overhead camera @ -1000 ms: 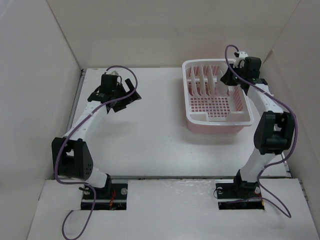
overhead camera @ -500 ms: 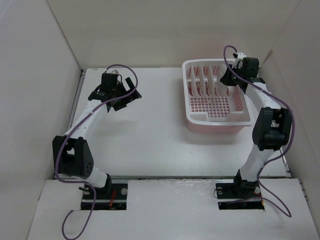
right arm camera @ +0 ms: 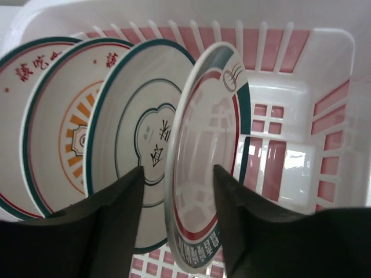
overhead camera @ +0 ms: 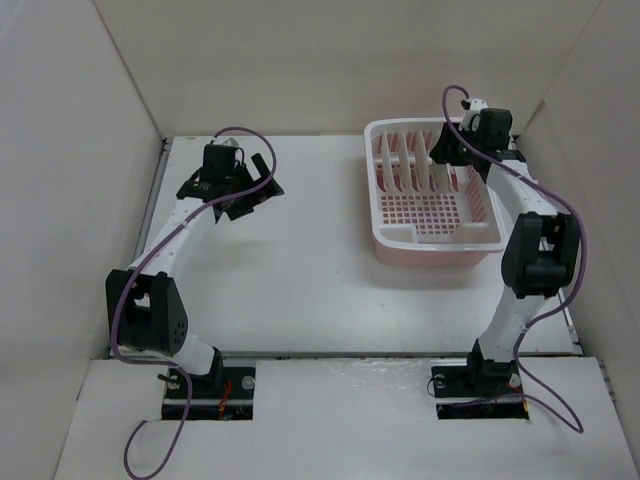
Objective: Load the plates into the dish rack
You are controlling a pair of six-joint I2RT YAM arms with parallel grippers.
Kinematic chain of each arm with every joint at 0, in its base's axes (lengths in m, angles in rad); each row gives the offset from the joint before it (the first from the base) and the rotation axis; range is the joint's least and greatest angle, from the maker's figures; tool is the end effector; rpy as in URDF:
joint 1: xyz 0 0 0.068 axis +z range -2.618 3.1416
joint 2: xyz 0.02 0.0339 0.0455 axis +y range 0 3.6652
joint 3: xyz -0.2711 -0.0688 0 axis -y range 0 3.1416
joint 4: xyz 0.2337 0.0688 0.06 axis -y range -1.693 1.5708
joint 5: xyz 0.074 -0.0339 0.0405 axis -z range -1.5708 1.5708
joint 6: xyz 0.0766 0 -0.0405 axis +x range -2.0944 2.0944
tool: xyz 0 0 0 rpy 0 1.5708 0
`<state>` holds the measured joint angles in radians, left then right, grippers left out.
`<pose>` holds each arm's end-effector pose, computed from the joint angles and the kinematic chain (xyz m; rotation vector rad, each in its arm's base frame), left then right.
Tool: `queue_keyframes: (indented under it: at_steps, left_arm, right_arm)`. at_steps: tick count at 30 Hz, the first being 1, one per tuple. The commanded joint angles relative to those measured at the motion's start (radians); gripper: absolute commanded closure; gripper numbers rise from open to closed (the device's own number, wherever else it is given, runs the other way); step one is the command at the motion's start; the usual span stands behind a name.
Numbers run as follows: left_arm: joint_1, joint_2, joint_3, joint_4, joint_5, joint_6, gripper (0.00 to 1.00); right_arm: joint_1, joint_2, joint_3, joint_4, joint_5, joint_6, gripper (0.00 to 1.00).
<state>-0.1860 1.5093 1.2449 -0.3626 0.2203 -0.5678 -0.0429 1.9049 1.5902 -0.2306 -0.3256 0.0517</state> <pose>0.3557 -0.0840 0.2937 -0.3031 2.2395 -0.6558 0.4756 0.0041 0.2783 -0.0944 2.1015 0.3492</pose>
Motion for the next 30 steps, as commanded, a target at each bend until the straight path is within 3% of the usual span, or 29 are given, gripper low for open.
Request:
queue_keyframes:
  at_steps: [1, 3, 5, 6, 8, 9, 10, 14, 21, 24, 30]
  left_arm:
    - [-0.003, -0.003, 0.047, 0.011, 0.017, 0.019, 0.0]
    - [-0.003, -0.003, 0.047, 0.011, 0.017, 0.019, 0.0]
    - [-0.003, -0.003, 0.057, 0.011, 0.017, 0.019, 0.0]
    - [-0.003, -0.003, 0.057, 0.011, 0.017, 0.029, 0.0]
    - [-0.003, -0.003, 0.07, 0.002, 0.017, 0.039, 0.0]
    - [-0.003, -0.003, 0.083, -0.007, 0.017, 0.039, 0.0]
    - [-0.003, -0.003, 0.103, -0.007, 0.017, 0.048, 0.0]
    - [-0.003, -0.003, 0.187, -0.064, -0.018, 0.092, 0.0]
    - [-0.003, -0.063, 0.425, -0.205, -0.209, 0.149, 0.0]
    - [0.006, -0.13, 0.453, -0.216, -0.295, 0.089, 0.0]
    - [0.051, -0.305, 0.447, -0.206, -0.294, -0.012, 0.0]
  right_arm:
    - [0.006, -0.072, 0.07, 0.017, 0.023, 0.008, 0.42]
    - [0.006, -0.096, 0.082, 0.007, 0.043, 0.008, 0.3]
    - [0.006, -0.121, 0.092, -0.004, 0.055, 0.008, 0.29]
    - [0.006, -0.121, 0.093, -0.004, 0.071, 0.008, 0.12]
    - [-0.005, -0.156, 0.103, -0.033, 0.097, 0.008, 0.12]
    - [-0.005, -0.17, 0.112, -0.033, 0.124, 0.008, 0.01]
    - [-0.014, -0.184, 0.113, -0.045, 0.125, 0.019, 0.0]
    - [-0.014, -0.282, 0.148, -0.119, 0.166, 0.019, 0.0]
    - [0.004, -0.442, 0.211, -0.294, 0.201, 0.048, 0.0]
    - [0.028, -0.515, 0.189, -0.341, 0.24, 0.057, 0.0]
    - [0.037, -0.716, 0.122, -0.391, 0.316, 0.066, 0.0]
